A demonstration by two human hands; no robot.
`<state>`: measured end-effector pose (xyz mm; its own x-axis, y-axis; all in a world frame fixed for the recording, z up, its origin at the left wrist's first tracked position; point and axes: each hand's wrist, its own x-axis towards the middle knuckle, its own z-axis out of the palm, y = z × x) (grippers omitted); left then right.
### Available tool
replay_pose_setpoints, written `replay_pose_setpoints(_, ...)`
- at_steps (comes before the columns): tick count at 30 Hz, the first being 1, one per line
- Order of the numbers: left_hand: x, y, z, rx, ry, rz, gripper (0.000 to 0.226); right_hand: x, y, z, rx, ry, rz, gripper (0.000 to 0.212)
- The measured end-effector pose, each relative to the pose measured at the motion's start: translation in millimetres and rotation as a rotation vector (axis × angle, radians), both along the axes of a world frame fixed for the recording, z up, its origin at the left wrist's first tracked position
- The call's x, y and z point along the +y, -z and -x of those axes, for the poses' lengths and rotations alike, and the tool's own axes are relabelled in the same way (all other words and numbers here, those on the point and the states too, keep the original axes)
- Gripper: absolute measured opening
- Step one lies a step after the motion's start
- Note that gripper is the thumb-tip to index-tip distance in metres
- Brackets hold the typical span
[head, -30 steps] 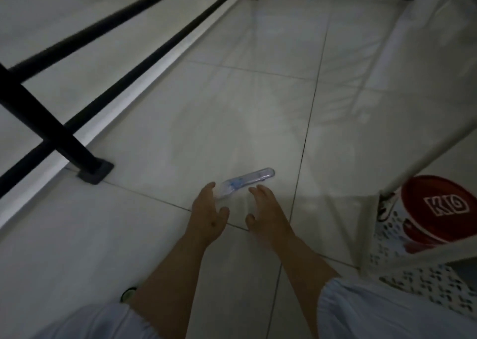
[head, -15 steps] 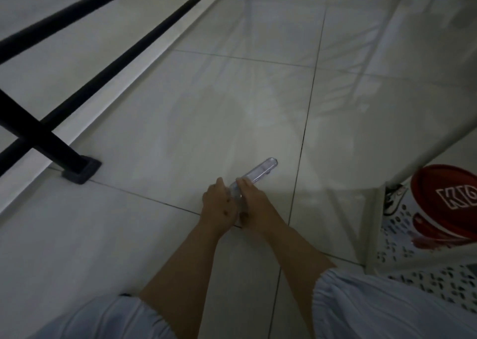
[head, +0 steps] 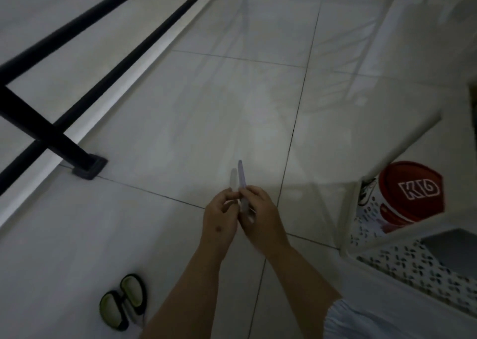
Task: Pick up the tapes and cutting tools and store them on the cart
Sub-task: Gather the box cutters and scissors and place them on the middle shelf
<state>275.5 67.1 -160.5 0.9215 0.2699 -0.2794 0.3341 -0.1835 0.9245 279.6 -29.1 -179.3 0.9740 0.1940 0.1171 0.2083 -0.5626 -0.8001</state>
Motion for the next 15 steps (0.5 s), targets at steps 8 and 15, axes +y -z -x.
replay_pose_setpoints(8, -27, -114, 44, -0.100, -0.093, 0.166, 0.014, -19, -110, 45, 0.015, 0.038, -0.224, 0.035)
replay_pose_setpoints(15, -38, -242, 82, -0.067, -0.046, 0.364, 0.049, -45, -241, 98, -0.019, 0.037, -0.316, 0.039)
